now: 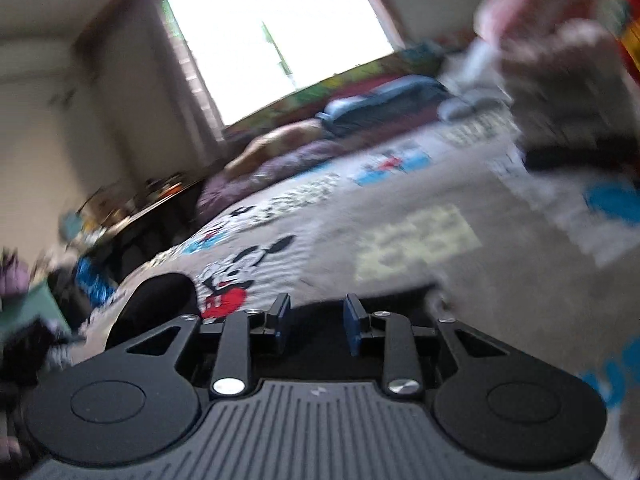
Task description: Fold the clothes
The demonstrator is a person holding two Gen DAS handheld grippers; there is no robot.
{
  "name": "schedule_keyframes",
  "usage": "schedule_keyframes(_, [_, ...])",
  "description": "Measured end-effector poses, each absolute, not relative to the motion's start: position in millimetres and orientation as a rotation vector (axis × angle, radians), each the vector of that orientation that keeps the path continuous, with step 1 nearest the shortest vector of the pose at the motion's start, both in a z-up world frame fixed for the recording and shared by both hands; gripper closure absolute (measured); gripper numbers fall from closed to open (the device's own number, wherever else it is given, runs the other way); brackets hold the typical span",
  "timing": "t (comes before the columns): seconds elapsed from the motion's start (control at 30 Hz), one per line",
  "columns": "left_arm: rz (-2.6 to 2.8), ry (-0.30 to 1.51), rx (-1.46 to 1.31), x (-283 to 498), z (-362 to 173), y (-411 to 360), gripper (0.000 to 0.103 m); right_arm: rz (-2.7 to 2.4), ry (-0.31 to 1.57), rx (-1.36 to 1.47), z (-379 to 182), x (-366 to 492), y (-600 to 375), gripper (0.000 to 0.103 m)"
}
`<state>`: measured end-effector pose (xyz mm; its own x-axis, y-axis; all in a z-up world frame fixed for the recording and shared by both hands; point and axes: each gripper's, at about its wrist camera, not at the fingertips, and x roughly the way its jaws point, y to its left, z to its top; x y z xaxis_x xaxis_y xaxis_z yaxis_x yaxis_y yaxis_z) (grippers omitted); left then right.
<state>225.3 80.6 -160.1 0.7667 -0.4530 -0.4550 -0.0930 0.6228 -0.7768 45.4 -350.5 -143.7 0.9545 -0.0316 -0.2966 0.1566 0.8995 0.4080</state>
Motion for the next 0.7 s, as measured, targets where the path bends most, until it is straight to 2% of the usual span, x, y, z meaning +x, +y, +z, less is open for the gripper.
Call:
schedule_keyframes(0.07, [-0.222,0.689,-0.902,228.4,-161.6,76.7,0.019,-0.092,0.275,0.394,-137.1,40.9,-349.8,0.068])
schedule_keyframes(0.1, [-0.213,0.694,-0.91,230.0,-163.4,75.6,0.03,-0.083,0.271,0.376,-134.8,39.2,-350.7,0.065])
schedule_keyframes(0.17, [-0.195,0.688,-0.926,231.1,-164.9,74.4,0.031,-0.048,0.284,0.364,-135.2,40.7,-355.4,0.056])
schedule_keyframes(0.3, [-0.172,0.649,-0.968,233.7,-164.8,76.4,0.031,0.046,0.363,0.31,-149.7,53.3,-365.4,0.055])
schedule_keyframes(0.37, [-0.141,0.633,-0.966,236.2,-165.4,78.3,0.035,0.078,0.39,0.295,-160.8,56.5,-372.0,0.055])
schedule_keyframes(0.4, [-0.126,0.623,-0.964,236.9,-166.0,79.3,0.046,0.087,0.398,0.311,-167.8,56.4,-376.2,0.053])
schedule_keyframes(0.43, [-0.114,0.612,-0.961,237.1,-166.8,79.6,0.064,0.086,0.405,0.338,-175.7,54.1,-379.8,0.051])
schedule_keyframes(0.5, [-0.115,0.601,-0.932,238.4,-165.4,75.4,0.085,0.091,0.4,0.415,-185.7,50.6,-390.3,0.05])
schedule_keyframes(0.53, [-0.114,0.582,-0.891,237.5,-160.1,70.2,0.092,0.1,0.393,0.453,-187.4,49.7,-395.6,0.046])
schedule_keyframes(0.6, [-0.123,0.537,-0.798,235.6,-146.7,58.0,0.096,0.117,0.386,0.535,-191.4,49.2,-407.1,0.039])
schedule_keyframes(0.7, [-0.156,0.465,-0.662,226.9,-122.4,34.2,0.097,0.153,0.389,0.685,-202.2,52.8,-428.3,0.039])
